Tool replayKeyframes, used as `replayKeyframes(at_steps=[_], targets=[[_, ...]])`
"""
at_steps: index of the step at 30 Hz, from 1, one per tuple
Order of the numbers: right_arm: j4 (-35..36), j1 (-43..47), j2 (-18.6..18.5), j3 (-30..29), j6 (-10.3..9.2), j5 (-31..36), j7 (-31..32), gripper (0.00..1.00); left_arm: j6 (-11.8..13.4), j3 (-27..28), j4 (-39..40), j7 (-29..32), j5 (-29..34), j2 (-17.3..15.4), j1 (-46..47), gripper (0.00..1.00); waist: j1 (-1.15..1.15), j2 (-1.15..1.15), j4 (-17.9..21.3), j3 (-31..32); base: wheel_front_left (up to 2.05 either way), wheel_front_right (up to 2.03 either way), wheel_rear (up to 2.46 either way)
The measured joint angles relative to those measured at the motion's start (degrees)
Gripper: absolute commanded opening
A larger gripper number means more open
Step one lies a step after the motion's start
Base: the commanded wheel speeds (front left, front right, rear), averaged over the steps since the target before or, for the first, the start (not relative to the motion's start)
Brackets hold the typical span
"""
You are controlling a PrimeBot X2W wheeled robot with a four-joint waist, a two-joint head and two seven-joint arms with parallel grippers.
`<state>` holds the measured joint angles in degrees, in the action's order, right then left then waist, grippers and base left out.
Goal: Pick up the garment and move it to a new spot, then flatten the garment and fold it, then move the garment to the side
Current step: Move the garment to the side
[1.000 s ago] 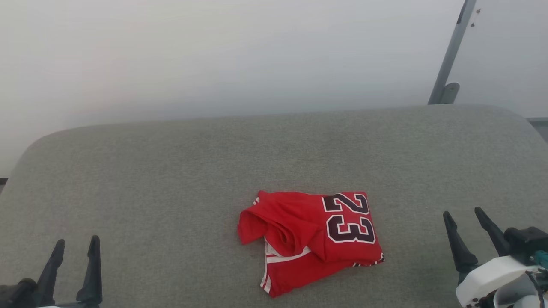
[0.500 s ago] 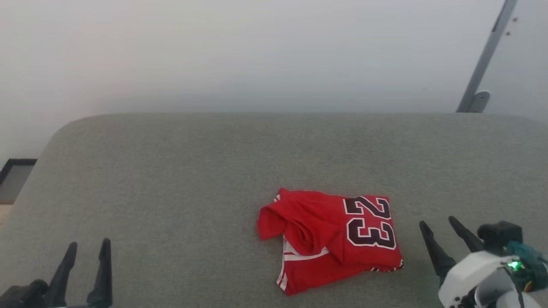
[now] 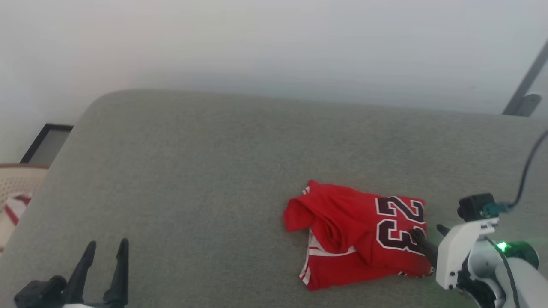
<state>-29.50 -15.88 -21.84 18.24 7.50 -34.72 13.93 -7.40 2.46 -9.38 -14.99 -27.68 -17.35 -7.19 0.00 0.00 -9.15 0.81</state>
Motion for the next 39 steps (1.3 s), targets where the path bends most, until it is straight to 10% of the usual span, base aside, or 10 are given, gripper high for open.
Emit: replayKeyframes(at_steps=[14,15,17,39], targets=[[-6.67,-9.32,-2.74,3.55,-0.01,-3.85,19.47,1.00,0.00,-2.20,-1.05,0.00,-0.22,1.18,3.59,1.00,0.00,0.00,-4.31,-5.27,0.00,0.00,0.00],[-6.66,-9.61,-2.99,3.68,-0.01,-4.43,20.36,0.51,0.00,-2.25,-1.09,0.00,-0.22,1.24,3.82,1.00,0.00,0.00,-4.47,-5.57,0.00,0.00,0.00],[-6.61,-10.11,-3.49,4.17,0.00,-4.74,21.38,0.00,0.00,-2.42,-1.26,0.00,-0.22,1.35,4.20,1.00,0.00,0.00,-4.76,-6.03,0.00,0.00,0.00],[-0.90,-13.10,-10.23,-0.51,0.05,-1.47,18.78,0.00,0.00,-4.49,-0.38,-0.01,-0.08,0.59,8.93,1.00,0.00,0.00,0.44,-7.35,0.00,0.00,0.00]])
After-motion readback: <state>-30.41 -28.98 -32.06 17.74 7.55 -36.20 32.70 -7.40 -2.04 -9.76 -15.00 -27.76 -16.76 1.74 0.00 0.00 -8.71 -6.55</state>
